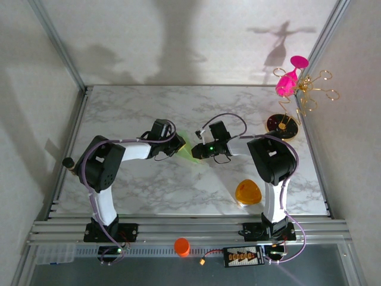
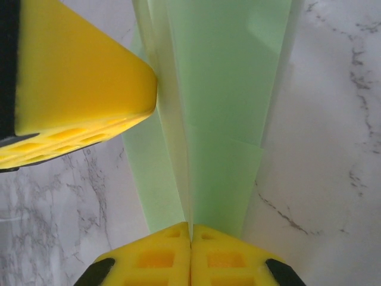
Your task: Fold a paper plane with a square sheet of paper (pick it up from the middle)
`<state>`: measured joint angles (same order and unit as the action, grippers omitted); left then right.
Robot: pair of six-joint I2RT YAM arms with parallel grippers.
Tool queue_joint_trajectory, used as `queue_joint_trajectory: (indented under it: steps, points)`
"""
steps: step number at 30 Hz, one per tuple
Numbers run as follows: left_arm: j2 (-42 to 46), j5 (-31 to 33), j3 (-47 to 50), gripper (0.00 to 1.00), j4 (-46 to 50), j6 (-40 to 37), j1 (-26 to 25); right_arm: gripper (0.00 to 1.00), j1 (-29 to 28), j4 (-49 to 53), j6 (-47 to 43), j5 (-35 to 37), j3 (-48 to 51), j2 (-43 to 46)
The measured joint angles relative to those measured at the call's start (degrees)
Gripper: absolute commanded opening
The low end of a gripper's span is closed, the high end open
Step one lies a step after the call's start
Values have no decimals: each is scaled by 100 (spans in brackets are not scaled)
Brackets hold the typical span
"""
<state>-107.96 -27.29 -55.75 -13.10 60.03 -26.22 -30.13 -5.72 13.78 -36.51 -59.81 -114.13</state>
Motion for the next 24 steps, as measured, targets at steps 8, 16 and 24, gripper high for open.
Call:
queue_joint_trajectory:
  steps: [8,16,24]
  points:
    - [-94,-26,-42,10,-81,-2,0,16,15,83,61,-111,-57,-17]
    - [-173,-39,-129,10,-76,-2,0,12,26,221,61,-131,-149,-68]
    - [-197,17,-122,10,-31,-2,0,10,74,553,63,-229,-372,-192]
